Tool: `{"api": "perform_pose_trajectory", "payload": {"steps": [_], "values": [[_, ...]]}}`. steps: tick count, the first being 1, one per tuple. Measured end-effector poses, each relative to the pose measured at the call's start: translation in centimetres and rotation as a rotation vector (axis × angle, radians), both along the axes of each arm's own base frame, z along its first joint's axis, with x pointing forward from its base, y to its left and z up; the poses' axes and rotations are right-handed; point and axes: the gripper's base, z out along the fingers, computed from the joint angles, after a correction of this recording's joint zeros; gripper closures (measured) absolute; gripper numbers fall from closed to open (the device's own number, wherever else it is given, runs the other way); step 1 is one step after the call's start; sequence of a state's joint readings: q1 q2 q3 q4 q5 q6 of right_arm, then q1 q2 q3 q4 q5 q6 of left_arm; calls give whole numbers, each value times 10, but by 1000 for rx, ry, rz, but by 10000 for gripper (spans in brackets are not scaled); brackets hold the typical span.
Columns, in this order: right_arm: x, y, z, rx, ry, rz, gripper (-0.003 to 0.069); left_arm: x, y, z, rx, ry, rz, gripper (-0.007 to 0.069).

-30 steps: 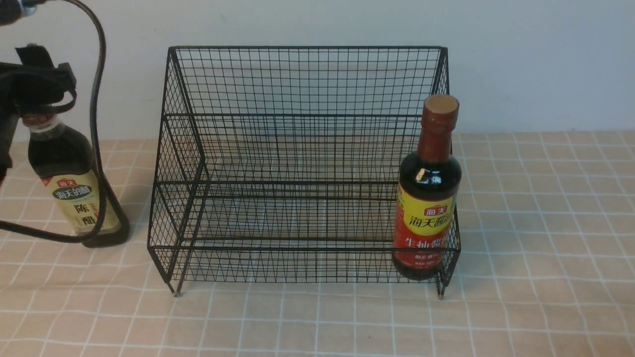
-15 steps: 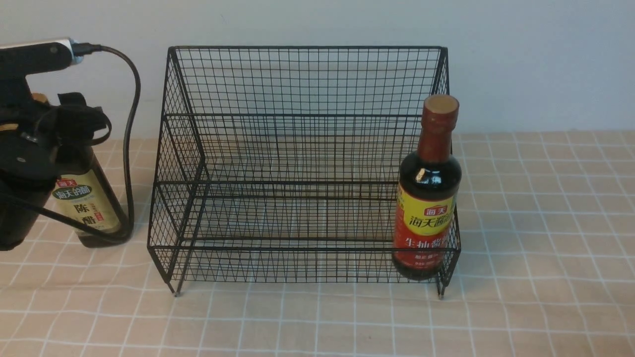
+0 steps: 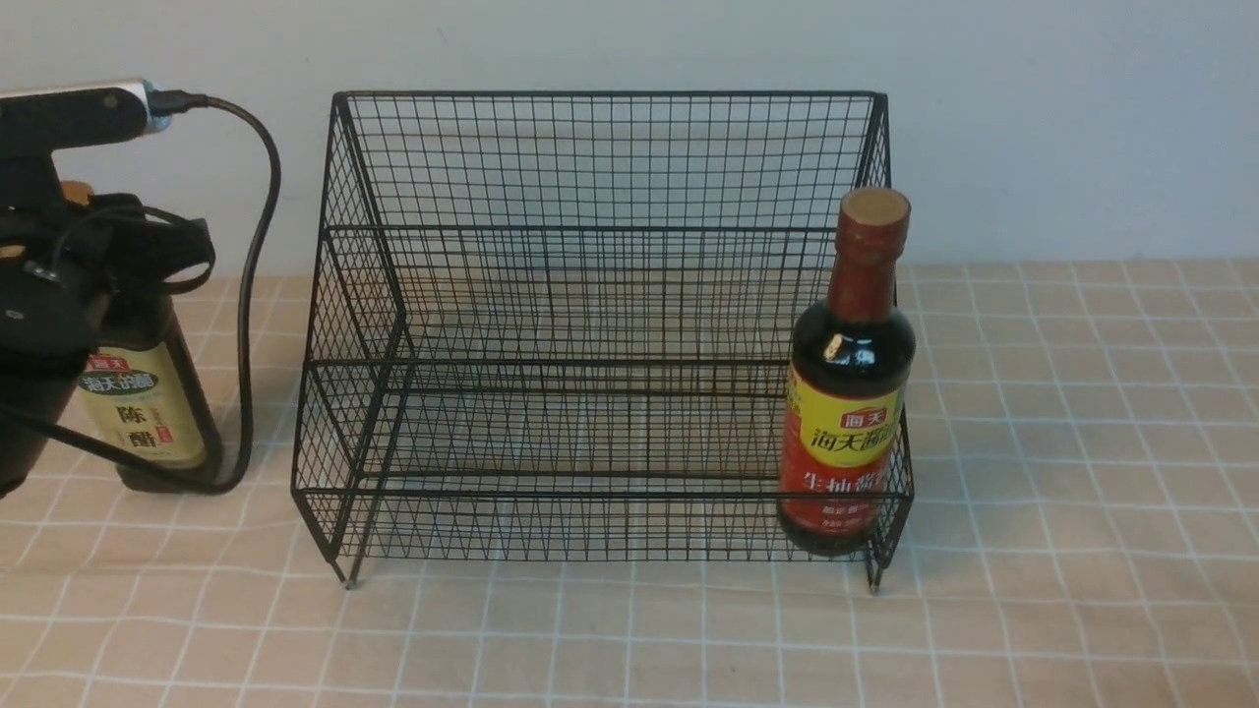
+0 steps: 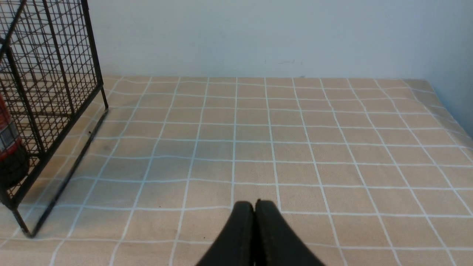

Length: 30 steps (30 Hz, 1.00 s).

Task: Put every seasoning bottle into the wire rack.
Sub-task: Use the left arm to grab the condiment bottle closest to it, then use the left arm to put the condiment bottle back on the shelf

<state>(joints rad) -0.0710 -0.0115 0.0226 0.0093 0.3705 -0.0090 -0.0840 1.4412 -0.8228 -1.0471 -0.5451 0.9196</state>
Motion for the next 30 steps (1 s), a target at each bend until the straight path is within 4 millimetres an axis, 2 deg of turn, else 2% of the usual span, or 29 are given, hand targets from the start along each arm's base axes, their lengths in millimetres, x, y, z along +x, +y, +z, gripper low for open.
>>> {"api": "perform_pose_trajectory", "payload": {"steps": [5, 8, 13, 17, 22, 30], "values": [[0, 0, 0, 0, 0, 0, 672, -24, 3, 51, 30, -146, 0, 317], [0, 0, 0, 0, 0, 0, 672, -46, 5, 90, 11, -268, 16, 317], [0, 0, 0, 0, 0, 0, 672, -70, 5, 128, -73, -380, -8, 317], [0, 0, 0, 0, 0, 0, 673, -77, -5, 139, -146, -398, -87, 317], [0, 0, 0, 0, -1, 0, 673, -76, -40, 137, -196, -379, -232, 317], [0, 0, 0, 0, -1, 0, 673, -69, -78, 134, -208, -387, -250, 317]]}}
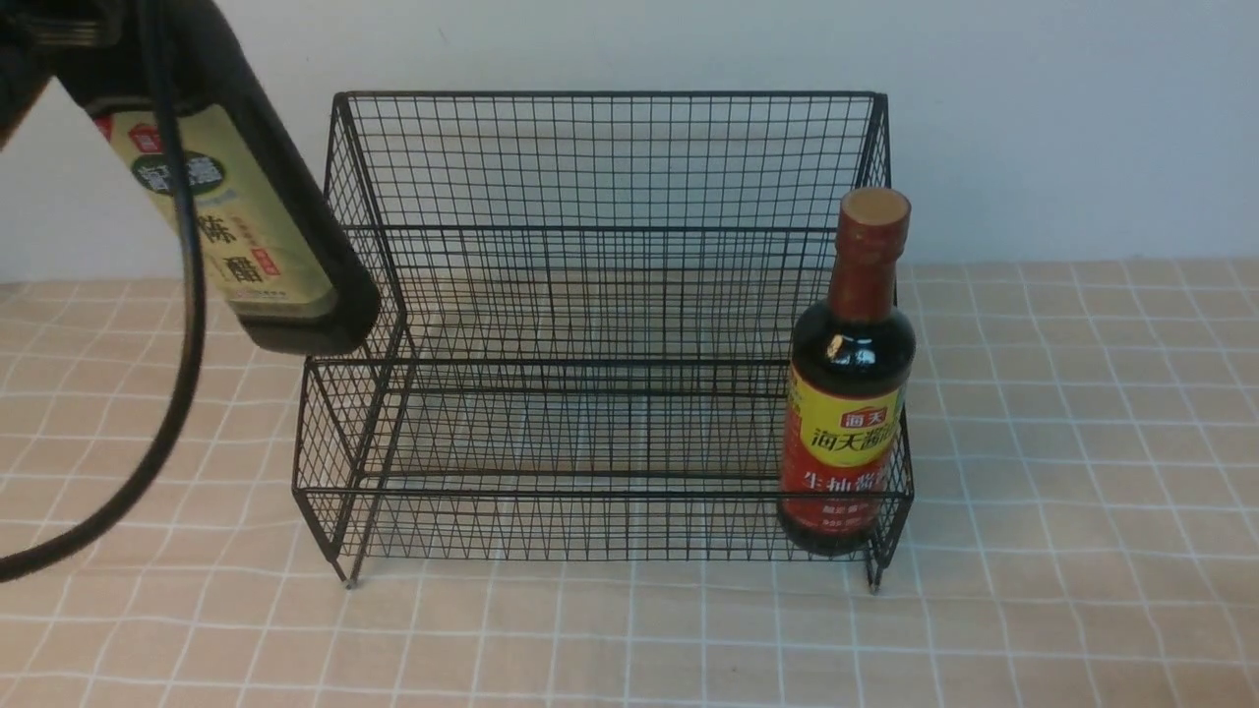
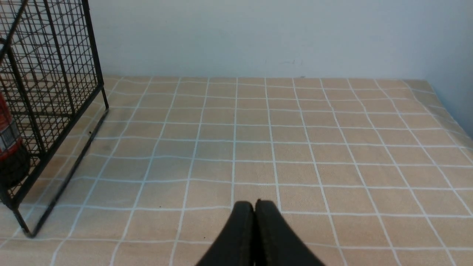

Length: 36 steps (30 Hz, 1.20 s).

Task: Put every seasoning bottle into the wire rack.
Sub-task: Use the left arm to put the condiment bottle back on the shelf

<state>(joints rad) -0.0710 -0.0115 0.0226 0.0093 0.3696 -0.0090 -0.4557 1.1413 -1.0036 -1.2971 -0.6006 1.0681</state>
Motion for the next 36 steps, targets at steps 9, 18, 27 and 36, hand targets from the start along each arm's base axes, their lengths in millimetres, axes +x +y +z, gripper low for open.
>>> {"api": "perform_pose_trajectory", "payload": {"steps": [9, 18, 27, 36], "values": [[0, 0, 0, 0, 0, 0, 673, 39, -26, -23, 42, 69, 54, 317], [0, 0, 0, 0, 0, 0, 673, 64, -37, -32, 58, 91, 87, 317], [0, 0, 0, -3, 0, 1, 673, 77, -45, -51, 81, 150, 74, 317], [0, 0, 0, -3, 0, 1, 673, 90, -53, -81, 109, 290, 56, 317]]}}
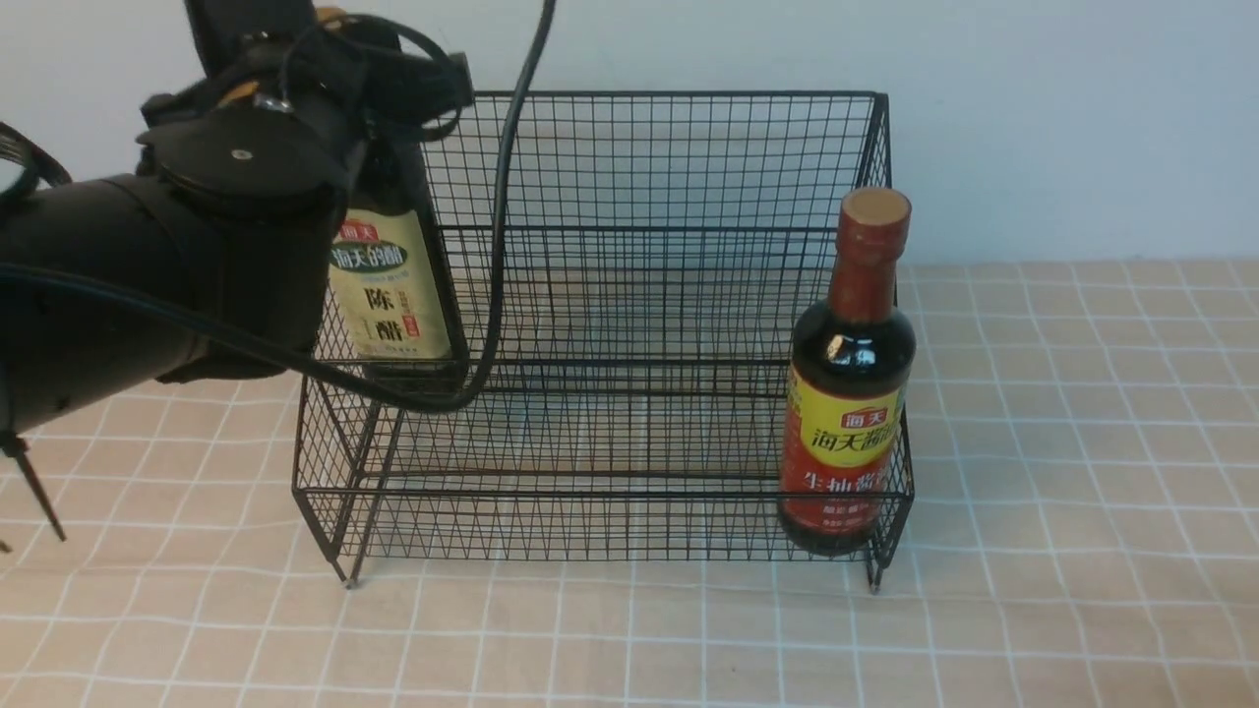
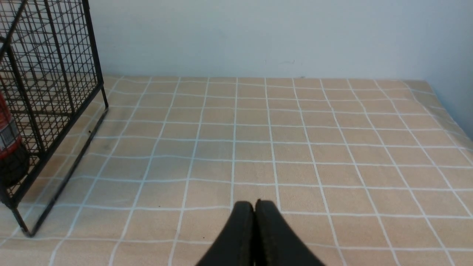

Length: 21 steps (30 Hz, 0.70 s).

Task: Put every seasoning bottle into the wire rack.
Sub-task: Use the left arm to put the condiment bottle back on the shelf

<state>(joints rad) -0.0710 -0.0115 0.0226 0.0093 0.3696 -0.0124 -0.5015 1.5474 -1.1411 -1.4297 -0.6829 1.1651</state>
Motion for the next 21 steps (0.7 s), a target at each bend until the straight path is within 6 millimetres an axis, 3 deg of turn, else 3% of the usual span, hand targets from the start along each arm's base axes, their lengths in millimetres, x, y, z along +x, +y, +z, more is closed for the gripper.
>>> {"api": "perform_pose_trajectory", "payload": {"steps": [8, 16, 21], "values": [[0, 0, 0, 0, 0, 0, 673, 9, -4, -28, -40, 112, 35, 317], [0, 0, 0, -1, 0, 0, 673, 11, -7, -28, 9, 125, 10, 310], [0, 0, 0, -1, 0, 0, 673, 12, -8, -25, 122, 140, -30, 219]]}}
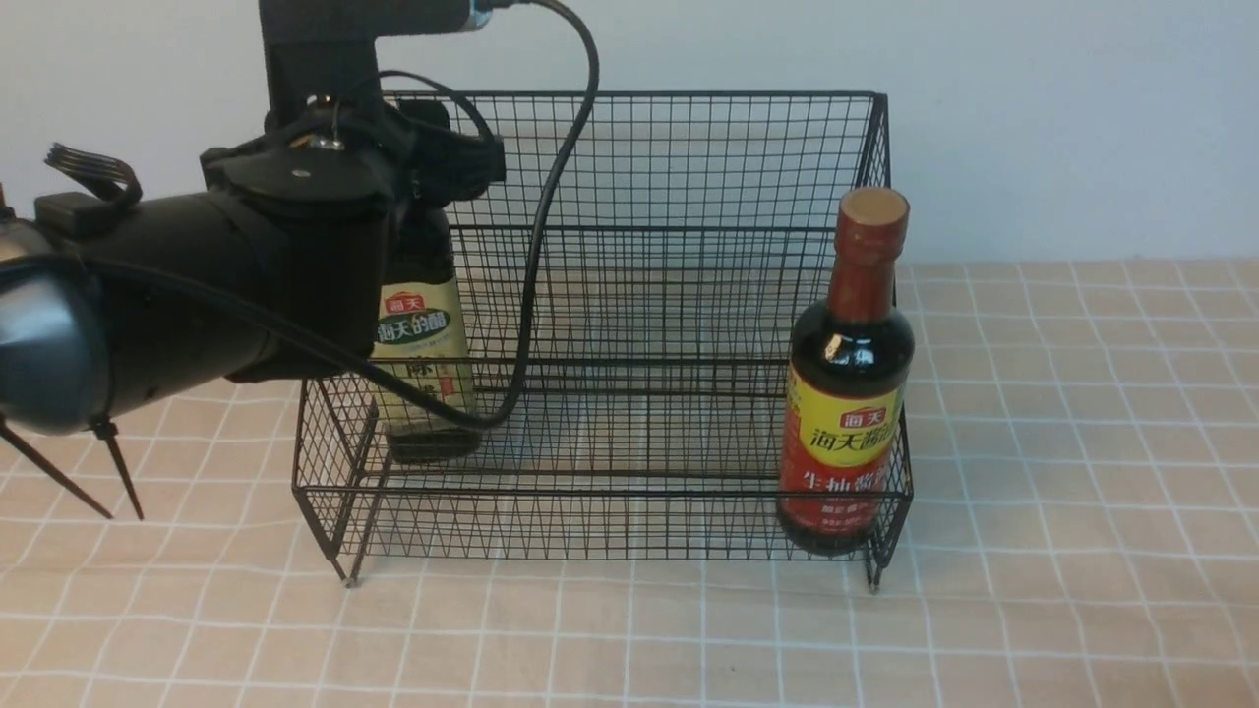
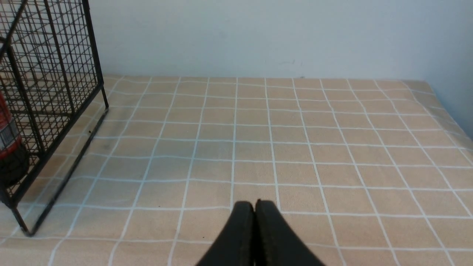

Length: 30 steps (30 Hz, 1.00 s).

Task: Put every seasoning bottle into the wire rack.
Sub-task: Use the left arm to put the condiment bottle back on the shelf

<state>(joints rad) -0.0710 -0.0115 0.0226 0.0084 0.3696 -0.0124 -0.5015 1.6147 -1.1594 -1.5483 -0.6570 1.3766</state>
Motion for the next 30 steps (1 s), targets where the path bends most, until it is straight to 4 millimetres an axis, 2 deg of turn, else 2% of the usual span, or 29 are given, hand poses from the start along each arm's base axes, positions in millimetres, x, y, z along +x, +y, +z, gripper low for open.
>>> {"api": "perform_pose_trajectory", "payload": {"steps": [4, 5, 9, 15, 17, 18, 19, 21, 22, 23, 26, 30], "values": [[0, 0, 0, 0, 0, 0, 673, -5, 2, 10, 66, -3, -27, 172], [0, 0, 0, 0, 0, 0, 673, -9, 4, 18, 73, -19, -31, 167], [0, 0, 0, 0, 0, 0, 673, -23, 12, 43, 50, -83, -31, 166], [0, 0, 0, 0, 0, 0, 673, -40, 18, 69, 7, -151, -67, 192], [0, 0, 0, 0, 0, 0, 673, -47, 19, 79, -15, -177, -99, 245], [0, 0, 0, 0, 0, 0, 673, -52, 20, 85, -30, -193, -120, 296], [0, 0, 0, 0, 0, 0, 673, -54, 20, 87, -35, -199, -124, 306], [0, 0, 0, 0, 0, 0, 673, -64, 20, 97, -110, -207, -176, 444], [0, 0, 0, 0, 0, 0, 673, -66, 20, 98, -128, -205, -187, 469], [0, 0, 0, 0, 0, 0, 673, -75, 18, 106, -175, -211, -247, 565], [0, 0, 0, 0, 0, 0, 673, -88, 12, 114, -176, -234, -370, 617], [0, 0, 0, 0, 0, 0, 673, -106, -5, 117, -192, -259, -592, 631]]}}
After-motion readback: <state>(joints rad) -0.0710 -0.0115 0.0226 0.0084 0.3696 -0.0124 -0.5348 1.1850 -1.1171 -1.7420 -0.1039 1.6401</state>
